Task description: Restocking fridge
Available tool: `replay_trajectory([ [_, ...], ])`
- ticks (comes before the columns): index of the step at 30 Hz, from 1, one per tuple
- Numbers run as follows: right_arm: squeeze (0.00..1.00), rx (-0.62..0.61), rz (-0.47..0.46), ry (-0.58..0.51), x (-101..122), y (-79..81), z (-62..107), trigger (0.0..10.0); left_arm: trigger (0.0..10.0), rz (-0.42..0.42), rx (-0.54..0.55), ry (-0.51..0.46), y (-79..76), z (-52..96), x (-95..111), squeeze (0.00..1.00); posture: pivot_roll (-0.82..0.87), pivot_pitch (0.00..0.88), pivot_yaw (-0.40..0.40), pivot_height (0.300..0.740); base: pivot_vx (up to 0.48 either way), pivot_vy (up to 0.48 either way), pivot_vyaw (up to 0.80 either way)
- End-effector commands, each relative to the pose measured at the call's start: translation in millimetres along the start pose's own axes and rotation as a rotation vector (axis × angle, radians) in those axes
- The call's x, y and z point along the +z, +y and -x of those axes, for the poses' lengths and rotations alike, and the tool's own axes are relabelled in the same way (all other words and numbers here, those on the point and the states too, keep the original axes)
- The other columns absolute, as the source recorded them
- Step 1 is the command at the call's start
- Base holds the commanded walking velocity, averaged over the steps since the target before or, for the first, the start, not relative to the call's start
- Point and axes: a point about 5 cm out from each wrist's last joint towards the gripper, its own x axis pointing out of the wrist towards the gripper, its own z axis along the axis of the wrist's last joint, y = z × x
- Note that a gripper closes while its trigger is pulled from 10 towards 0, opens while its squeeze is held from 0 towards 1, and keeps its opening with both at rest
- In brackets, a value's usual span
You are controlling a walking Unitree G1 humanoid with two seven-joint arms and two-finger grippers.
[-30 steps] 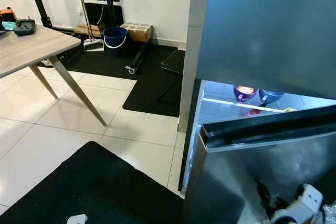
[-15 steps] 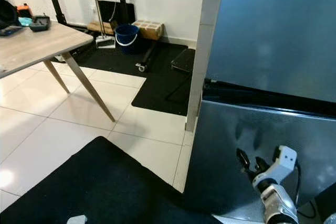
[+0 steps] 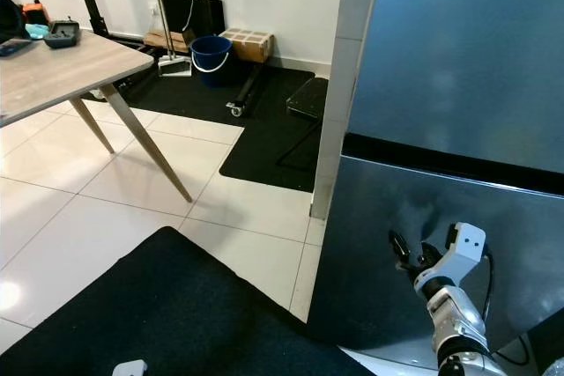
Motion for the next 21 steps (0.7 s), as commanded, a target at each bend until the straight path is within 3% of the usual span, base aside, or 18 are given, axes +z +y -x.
replay_trajectory([
  [1,0.00,0.003,0.011,0.001,2,5.5,-5.0,10.0,10.0,-0.012,-0.008,0.000,-3.2,-0.5,-2,0.00,0.03,0.000,-0.050,0.740,0.000,0.000,0.00],
  [12,0.00,0.012,0.038,0.020,3,17.4,-14.4,10.0,10.0,-0.008,0.001,0.005,-1.4,1.0,-5,0.00,0.04,0.000,-0.056,0.740,0.000,0.000,0.00],
  [15,0.00,-0.009,0.133,0.166,-23,6.7,0.7,10.0,10.0,-0.003,0.005,0.008,-1.4,1.1,-6,0.00,0.03,0.000,-0.058,0.740,0.000,0.000,0.00],
  [16,0.00,-0.009,0.133,0.166,-23,6.7,0.7,10.0,10.0,-0.003,0.005,0.008,-1.4,1.1,-6,0.00,0.03,0.000,-0.058,0.740,0.000,0.000,0.00],
  [17,0.00,-0.034,0.174,0.247,-37,-1.2,11.2,10.0,10.0,-0.003,0.005,0.010,-1.7,1.1,-6,0.00,0.03,0.000,-0.058,0.740,0.000,0.000,0.00],
  [19,0.00,-0.044,0.182,0.275,-43,-5.4,17.1,10.0,10.0,-0.003,0.005,0.012,-1.8,1.1,-7,0.00,0.03,0.000,-0.058,0.740,0.000,0.000,0.00],
  [21,0.00,-0.100,0.215,0.367,-61,-20.1,37.0,10.0,10.0,-0.003,0.003,0.015,-2.6,0.9,-7,0.00,0.03,0.000,-0.058,0.740,0.000,0.000,0.00],
])
